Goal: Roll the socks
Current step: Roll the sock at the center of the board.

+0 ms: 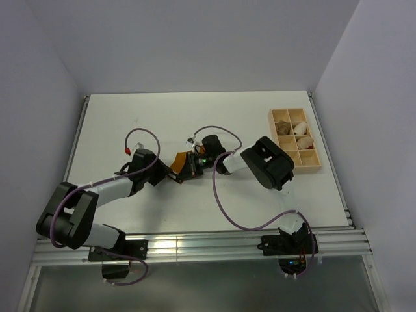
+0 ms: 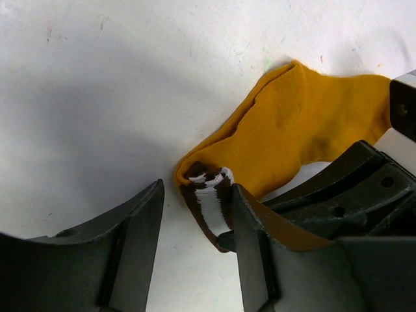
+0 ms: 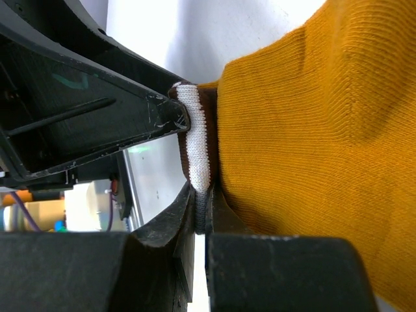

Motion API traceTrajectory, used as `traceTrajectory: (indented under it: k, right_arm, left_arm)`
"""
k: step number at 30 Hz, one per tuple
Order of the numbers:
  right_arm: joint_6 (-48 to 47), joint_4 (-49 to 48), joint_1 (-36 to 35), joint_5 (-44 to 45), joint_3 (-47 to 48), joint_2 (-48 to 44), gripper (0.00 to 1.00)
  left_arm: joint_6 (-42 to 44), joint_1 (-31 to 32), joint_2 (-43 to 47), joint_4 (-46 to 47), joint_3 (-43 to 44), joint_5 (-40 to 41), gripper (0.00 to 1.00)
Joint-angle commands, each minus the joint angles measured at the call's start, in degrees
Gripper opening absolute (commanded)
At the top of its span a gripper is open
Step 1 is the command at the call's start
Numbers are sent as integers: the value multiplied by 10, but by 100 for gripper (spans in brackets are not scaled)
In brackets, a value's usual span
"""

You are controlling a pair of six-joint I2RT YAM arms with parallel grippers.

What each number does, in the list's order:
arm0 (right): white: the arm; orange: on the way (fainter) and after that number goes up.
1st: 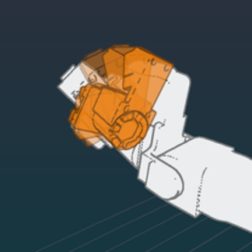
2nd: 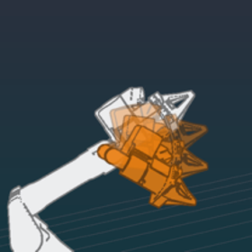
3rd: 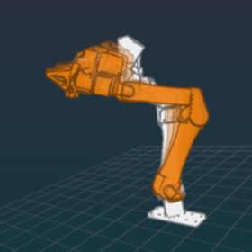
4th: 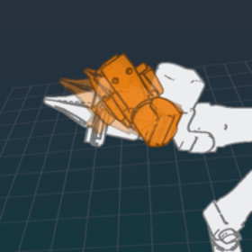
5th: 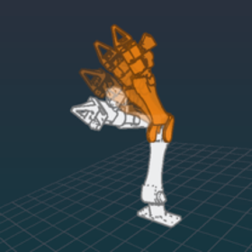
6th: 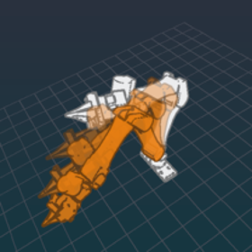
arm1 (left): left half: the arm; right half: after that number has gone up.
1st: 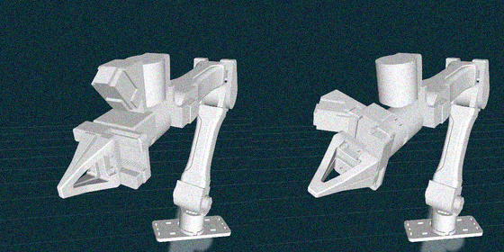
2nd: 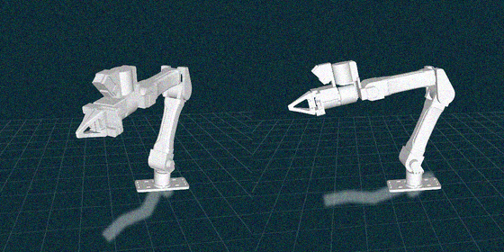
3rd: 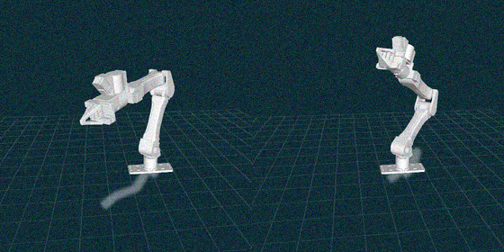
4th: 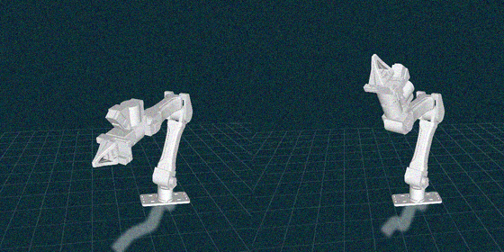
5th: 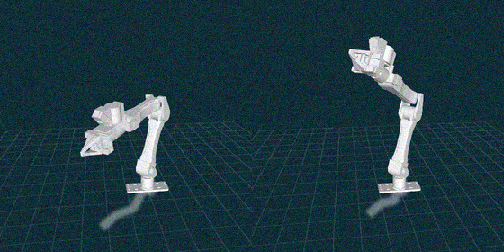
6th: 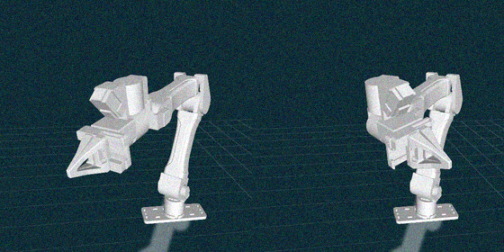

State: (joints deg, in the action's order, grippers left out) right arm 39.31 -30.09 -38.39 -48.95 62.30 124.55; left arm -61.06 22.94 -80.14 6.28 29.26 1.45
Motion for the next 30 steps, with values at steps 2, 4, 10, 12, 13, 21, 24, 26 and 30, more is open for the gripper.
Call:
traceTrajectory:
  k: [2, 4, 10, 12, 13, 21, 24, 26, 30]
  right_arm:
    - [10, 54, -1, 10, -3, 34, 0]
    - [16, 53, 0, 9, -3, 35, 0]
    - [9, 61, 0, 19, -4, 26, 0]
    - [-4, 75, 0, 32, -7, 16, 4]
    - [-22, 85, -1, 46, -7, 3, 5]
    - [-124, 154, -9, 172, -31, -112, 40]
    - [-176, 173, -24, 241, -44, -163, 49]
    - [-219, 178, -42, 302, -53, -198, 54]
    - [-318, 167, -94, 417, -76, -245, 62]
  left_arm:
    - [-3, -1, -10, 8, -5, -1, 45]
    - [-3, 0, -13, 8, -5, 0, 36]
    - [0, 3, -31, -5, 7, 0, 22]
    - [8, 4, -34, -23, 16, 2, 16]
    - [15, 4, -36, -33, 26, 7, 12]
    - [56, 13, -49, -130, 94, 31, 1]
    - [74, 19, -58, -167, 122, 40, 1]
    - [88, 24, -63, -190, 134, 45, 1]
    - [109, 27, -76, -224, 169, 47, 1]
